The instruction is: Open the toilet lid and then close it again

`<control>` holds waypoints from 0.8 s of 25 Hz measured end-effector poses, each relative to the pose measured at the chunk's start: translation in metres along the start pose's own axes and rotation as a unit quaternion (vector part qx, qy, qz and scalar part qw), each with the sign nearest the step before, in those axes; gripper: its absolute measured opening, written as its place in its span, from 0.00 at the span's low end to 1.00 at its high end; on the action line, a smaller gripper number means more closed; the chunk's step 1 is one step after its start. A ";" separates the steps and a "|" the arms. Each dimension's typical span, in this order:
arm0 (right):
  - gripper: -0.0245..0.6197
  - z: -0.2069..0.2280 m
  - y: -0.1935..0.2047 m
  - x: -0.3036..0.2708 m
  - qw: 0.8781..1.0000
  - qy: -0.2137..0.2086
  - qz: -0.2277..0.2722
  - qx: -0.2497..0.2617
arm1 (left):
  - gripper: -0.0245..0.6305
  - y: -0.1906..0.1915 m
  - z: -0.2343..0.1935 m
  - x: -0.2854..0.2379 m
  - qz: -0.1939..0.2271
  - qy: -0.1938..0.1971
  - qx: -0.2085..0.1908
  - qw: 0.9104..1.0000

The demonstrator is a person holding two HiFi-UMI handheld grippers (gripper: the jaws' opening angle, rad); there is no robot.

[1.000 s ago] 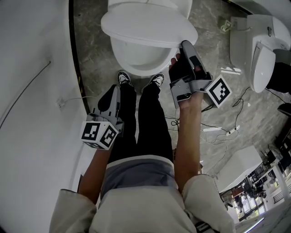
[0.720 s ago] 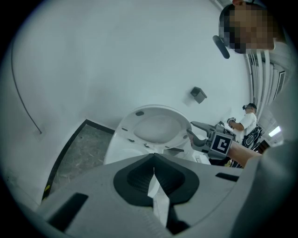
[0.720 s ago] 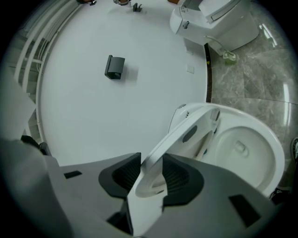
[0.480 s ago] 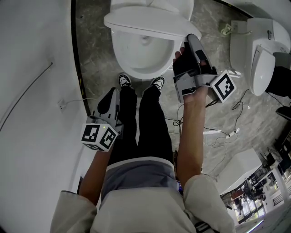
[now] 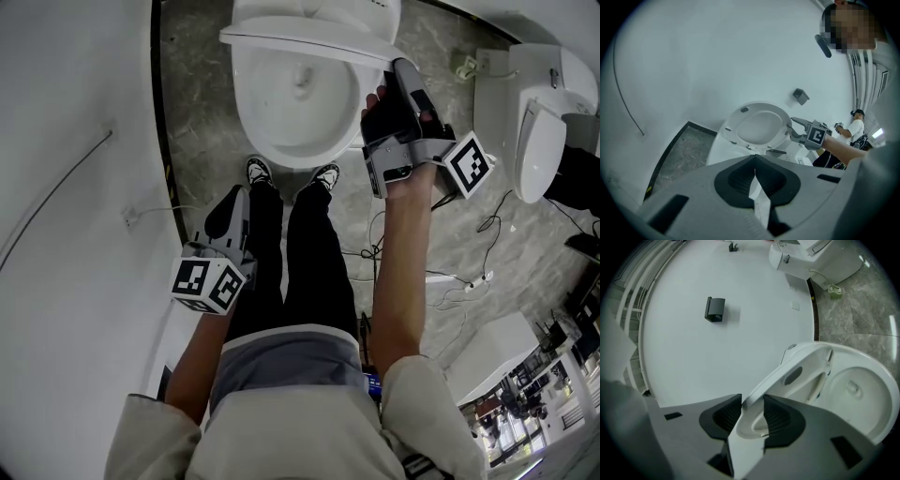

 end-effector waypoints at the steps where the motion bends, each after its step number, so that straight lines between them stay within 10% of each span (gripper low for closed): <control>1: 0.24 0.000 0.000 0.000 1.000 -0.001 -0.001 -0.001 | 0.05 0.001 -0.001 0.001 0.002 0.000 0.000 1.000; 20: 0.23 -0.001 -0.021 -0.033 0.999 -0.023 0.020 -0.043 | 0.05 0.006 -0.010 0.016 0.022 -0.010 0.005 1.000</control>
Point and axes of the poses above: the fingertips, and each gripper's own axes: x backward along the fingers, z to its right, y out of its underside, the point moved 3 cm from there along x, backward along the fingers, and after that the axes turned 11 degrees about -y, right-handed, at the moved point
